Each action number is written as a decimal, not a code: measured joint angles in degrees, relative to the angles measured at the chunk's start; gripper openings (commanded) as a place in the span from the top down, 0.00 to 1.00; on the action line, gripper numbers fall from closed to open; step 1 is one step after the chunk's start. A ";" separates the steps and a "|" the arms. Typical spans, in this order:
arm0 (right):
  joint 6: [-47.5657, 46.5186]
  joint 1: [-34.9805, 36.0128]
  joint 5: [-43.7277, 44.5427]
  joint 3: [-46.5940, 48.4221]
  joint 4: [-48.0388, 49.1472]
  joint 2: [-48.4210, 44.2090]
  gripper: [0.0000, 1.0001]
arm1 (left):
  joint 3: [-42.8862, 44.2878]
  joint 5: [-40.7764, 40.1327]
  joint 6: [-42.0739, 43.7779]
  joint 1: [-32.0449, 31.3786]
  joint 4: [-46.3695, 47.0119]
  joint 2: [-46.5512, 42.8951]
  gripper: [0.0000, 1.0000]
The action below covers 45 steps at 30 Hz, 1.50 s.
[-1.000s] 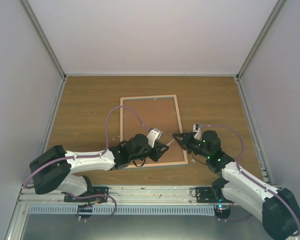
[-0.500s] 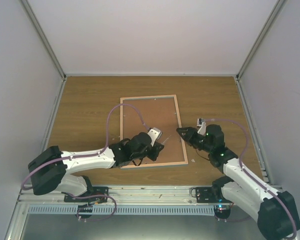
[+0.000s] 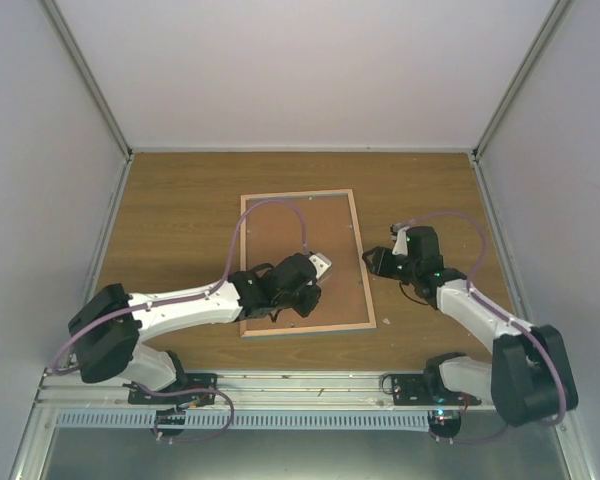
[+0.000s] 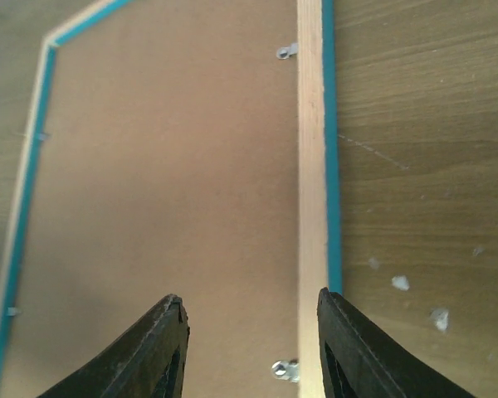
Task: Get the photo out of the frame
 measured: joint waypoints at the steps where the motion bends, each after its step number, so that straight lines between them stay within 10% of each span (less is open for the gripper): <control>1: -1.27 -0.07 0.37 0.63 -0.09 1.55 0.55 | 0.72 0.17 0.70 0.17 -0.66 0.96 1.00; 16: -10.95 -0.09 -1.07 4.20 3.61 19.10 0.59 | 8.11 7.45 6.54 1.31 -2.49 13.31 1.00; 45: -10.25 5.81 -1.90 4.11 6.29 22.21 0.76 | 9.97 13.14 6.84 1.81 -6.54 17.68 1.00</control>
